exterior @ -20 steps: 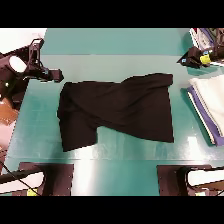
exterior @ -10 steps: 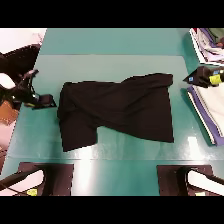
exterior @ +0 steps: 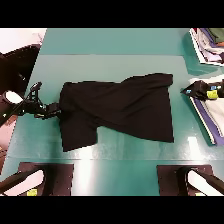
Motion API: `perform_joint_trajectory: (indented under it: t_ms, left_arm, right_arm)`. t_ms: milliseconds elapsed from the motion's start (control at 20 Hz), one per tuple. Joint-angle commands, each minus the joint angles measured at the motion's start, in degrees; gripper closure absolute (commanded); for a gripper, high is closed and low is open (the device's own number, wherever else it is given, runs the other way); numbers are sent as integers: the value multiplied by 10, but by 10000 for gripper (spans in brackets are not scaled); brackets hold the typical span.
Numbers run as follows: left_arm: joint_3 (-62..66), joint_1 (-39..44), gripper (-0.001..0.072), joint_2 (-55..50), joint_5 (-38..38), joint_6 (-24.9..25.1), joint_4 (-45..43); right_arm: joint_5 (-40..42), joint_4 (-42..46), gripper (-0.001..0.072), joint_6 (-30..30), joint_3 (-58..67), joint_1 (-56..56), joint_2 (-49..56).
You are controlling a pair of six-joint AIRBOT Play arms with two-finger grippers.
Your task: Fold the shirts.
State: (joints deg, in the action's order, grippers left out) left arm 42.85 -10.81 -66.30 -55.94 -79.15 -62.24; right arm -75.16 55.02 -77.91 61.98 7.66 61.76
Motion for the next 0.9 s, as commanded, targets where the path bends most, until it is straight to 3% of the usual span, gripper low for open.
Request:
perform_joint_trajectory:
  t_ms: [0,50,100,150,400,500,550,850]
  left_arm:
    - [-8,0,458,1,20,4,12]
    - [-8,0,523,1,10,14,12]
    - [-8,0,653,1,-2,29,12]
    - [-8,0,679,1,-14,39,12]
    - [-7,0,679,23,-35,45,-7]
    - [-7,0,679,30,-34,45,-2]
    - [-7,0,679,30,-35,45,0]
    - [-7,0,679,30,-35,45,2]
  right_arm:
    - [3,1,372,0,-34,0,-19]
    - [4,1,372,0,-44,1,-24]
    - [4,1,372,0,-55,4,-30]
    - [2,2,372,0,-71,15,-35]
    - [-43,48,367,0,-206,141,-80]
    - [-54,64,243,2,-271,189,-85]
    - [-54,58,243,16,-304,206,-80]
    - [9,13,268,28,-374,135,-2]
